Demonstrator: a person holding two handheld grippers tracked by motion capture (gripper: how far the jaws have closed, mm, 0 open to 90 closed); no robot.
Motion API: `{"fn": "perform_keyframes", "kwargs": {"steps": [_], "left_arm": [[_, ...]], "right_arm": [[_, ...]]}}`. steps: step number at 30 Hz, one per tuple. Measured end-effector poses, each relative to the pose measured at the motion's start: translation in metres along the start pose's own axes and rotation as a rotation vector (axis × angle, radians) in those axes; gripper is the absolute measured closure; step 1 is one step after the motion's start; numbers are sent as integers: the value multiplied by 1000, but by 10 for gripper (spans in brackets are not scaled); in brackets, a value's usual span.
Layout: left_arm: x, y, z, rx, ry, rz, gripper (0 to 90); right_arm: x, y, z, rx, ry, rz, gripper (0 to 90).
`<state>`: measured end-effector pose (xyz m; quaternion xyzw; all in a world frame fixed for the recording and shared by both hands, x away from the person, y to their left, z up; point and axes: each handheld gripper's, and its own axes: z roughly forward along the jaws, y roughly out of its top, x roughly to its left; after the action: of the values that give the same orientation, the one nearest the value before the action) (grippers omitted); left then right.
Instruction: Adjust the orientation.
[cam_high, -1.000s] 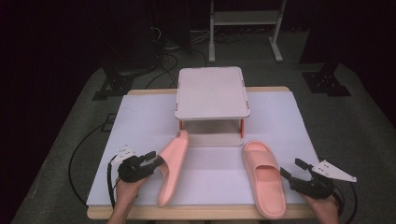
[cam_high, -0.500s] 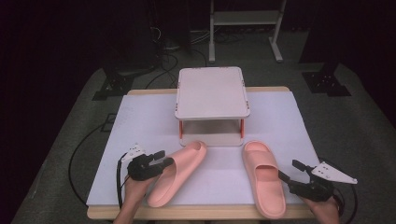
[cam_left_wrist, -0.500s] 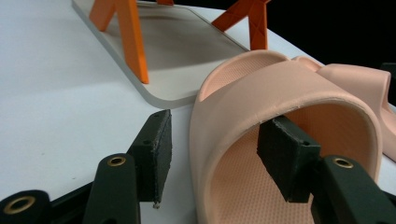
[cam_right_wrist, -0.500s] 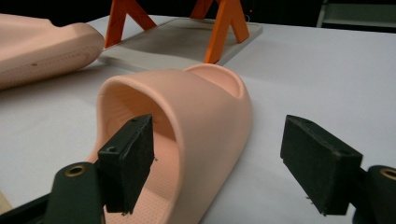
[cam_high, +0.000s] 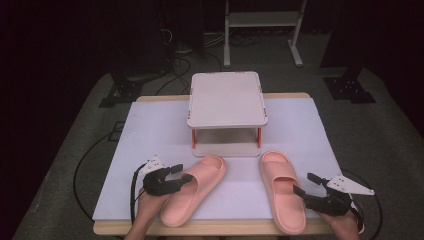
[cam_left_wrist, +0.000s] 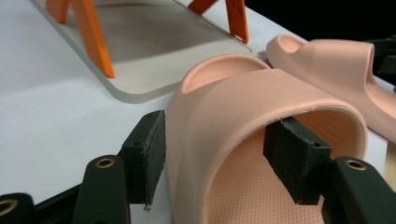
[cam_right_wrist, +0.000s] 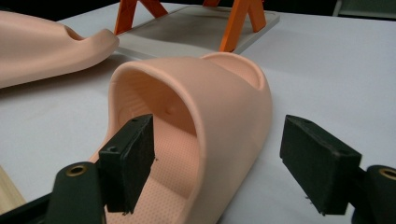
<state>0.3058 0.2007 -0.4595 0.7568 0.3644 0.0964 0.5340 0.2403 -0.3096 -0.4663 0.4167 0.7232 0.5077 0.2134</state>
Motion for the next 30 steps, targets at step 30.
{"fn": "perform_keyframes", "kwargs": {"steps": [30], "left_arm": [[-7, -3, 9, 82, 13, 82, 475]], "right_arm": [[3, 1, 28, 72, -41, -49, 486]]}}
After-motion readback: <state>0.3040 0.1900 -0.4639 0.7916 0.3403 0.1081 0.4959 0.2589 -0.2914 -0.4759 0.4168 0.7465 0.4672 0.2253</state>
